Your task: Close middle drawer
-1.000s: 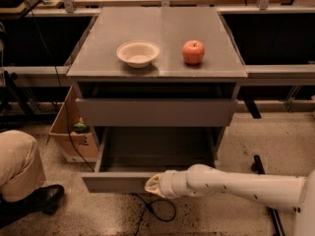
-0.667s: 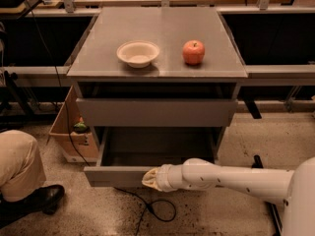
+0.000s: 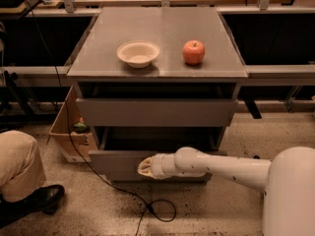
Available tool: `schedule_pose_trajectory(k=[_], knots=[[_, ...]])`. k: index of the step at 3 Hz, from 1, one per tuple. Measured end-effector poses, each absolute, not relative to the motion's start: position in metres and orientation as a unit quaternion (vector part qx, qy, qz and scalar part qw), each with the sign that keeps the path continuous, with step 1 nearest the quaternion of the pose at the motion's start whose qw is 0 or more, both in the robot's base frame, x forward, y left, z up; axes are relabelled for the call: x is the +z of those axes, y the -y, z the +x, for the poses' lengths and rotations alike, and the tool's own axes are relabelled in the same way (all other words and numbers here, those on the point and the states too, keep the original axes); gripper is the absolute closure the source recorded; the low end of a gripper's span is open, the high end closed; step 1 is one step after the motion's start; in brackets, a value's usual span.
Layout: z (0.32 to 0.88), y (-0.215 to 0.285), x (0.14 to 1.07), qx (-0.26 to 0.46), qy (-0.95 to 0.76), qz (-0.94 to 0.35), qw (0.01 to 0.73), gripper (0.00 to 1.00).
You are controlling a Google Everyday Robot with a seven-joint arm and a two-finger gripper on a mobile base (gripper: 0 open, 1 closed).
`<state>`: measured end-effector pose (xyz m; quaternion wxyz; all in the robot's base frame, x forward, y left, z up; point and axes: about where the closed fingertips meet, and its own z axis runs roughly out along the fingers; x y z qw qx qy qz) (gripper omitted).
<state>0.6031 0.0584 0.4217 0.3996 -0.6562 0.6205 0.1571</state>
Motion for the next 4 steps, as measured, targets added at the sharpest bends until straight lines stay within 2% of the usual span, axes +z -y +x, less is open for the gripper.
schedule_pose_trajectory(k=[4], knots=[[0.622, -0.058, 0.418, 0.125, -0.623, -0.664, 0.395, 1.00]])
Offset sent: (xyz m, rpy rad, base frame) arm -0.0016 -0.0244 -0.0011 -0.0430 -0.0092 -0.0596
